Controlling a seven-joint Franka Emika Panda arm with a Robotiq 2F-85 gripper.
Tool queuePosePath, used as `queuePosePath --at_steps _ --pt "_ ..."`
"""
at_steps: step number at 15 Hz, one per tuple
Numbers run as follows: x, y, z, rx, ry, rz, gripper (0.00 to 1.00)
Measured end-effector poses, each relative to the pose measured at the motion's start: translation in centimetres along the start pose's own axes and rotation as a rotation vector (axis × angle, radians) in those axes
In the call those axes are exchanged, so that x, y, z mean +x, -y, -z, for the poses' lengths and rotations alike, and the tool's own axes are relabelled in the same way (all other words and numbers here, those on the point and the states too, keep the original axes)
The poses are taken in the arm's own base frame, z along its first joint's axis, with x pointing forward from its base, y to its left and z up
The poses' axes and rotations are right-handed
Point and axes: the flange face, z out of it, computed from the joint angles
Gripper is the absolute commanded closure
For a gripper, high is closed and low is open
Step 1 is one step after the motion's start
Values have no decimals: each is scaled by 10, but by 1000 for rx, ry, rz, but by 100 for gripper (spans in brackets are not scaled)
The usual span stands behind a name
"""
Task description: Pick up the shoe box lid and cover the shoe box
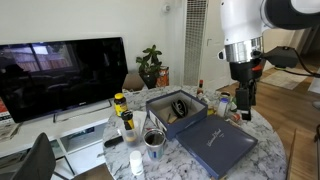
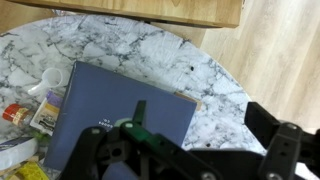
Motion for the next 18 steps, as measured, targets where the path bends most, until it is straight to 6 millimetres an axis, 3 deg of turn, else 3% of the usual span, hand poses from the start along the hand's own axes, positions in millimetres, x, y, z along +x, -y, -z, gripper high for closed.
queuePosePath --at_steps 3,5,13,18 --pt "1 9 -3 -21 5 22 0" --pt "2 26 -14 -66 21 35 0" --pt "9 117 -99 -229 -34 -27 0" --pt "17 125 -107 -228 -28 -37 0"
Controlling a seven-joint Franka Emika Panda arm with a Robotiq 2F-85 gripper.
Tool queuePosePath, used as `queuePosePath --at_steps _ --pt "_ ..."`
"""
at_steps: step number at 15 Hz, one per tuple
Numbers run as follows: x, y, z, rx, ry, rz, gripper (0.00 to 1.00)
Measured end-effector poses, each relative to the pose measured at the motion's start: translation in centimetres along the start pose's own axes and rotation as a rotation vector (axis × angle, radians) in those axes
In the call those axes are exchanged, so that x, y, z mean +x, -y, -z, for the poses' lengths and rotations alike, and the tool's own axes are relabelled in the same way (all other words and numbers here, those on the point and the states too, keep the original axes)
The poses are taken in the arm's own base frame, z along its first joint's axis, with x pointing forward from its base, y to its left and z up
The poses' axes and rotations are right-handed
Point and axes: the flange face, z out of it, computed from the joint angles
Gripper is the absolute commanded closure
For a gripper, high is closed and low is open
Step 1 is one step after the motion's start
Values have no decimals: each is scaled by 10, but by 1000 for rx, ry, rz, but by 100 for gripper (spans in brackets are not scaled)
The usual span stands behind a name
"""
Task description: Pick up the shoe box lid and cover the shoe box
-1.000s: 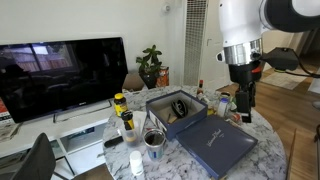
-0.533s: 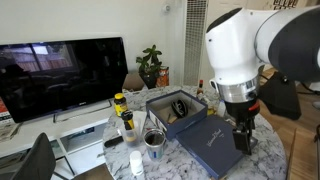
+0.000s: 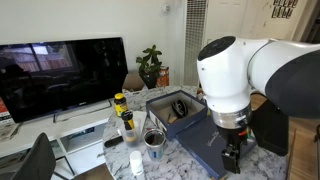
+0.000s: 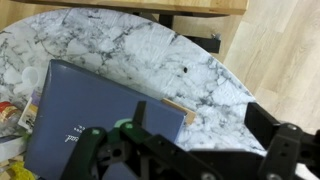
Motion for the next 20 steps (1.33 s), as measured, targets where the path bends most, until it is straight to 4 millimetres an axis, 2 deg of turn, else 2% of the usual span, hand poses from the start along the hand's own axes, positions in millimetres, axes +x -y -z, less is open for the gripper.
queuePosePath --at_steps 5,9,14,20 --pt "9 -4 -8 9 10 -14 0" --pt "27 -5 -31 2 -12 -11 0" --pt "50 4 -66 -5 -20 -20 0" --pt "52 3 -62 -5 -25 -22 0"
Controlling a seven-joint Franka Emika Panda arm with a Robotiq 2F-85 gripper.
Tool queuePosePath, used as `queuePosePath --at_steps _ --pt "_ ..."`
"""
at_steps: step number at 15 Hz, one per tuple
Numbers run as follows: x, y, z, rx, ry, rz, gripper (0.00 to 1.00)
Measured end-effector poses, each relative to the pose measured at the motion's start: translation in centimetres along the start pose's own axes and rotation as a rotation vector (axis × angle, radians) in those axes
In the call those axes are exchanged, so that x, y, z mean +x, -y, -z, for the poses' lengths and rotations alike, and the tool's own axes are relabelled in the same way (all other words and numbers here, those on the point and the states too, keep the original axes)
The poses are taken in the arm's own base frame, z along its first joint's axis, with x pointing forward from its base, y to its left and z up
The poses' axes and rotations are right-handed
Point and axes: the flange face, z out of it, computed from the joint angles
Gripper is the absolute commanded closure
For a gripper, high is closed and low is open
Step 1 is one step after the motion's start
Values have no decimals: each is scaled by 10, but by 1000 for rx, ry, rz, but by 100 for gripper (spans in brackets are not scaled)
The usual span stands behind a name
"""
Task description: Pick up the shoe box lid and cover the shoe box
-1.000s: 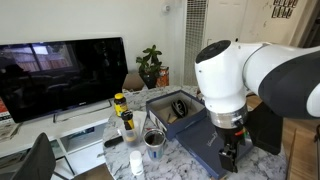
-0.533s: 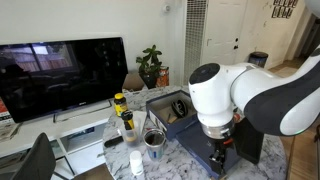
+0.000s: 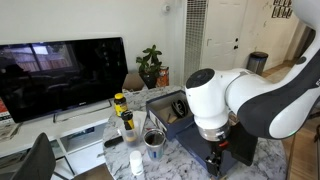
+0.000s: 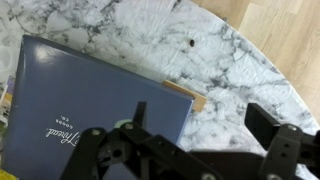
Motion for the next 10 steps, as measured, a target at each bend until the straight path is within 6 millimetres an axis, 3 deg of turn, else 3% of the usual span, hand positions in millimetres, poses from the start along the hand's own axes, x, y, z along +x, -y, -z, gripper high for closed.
queuePosePath --at_steps 3,10 --pt "-6 9 -7 -77 68 23 0" --pt "-8 57 -36 -338 139 80 0"
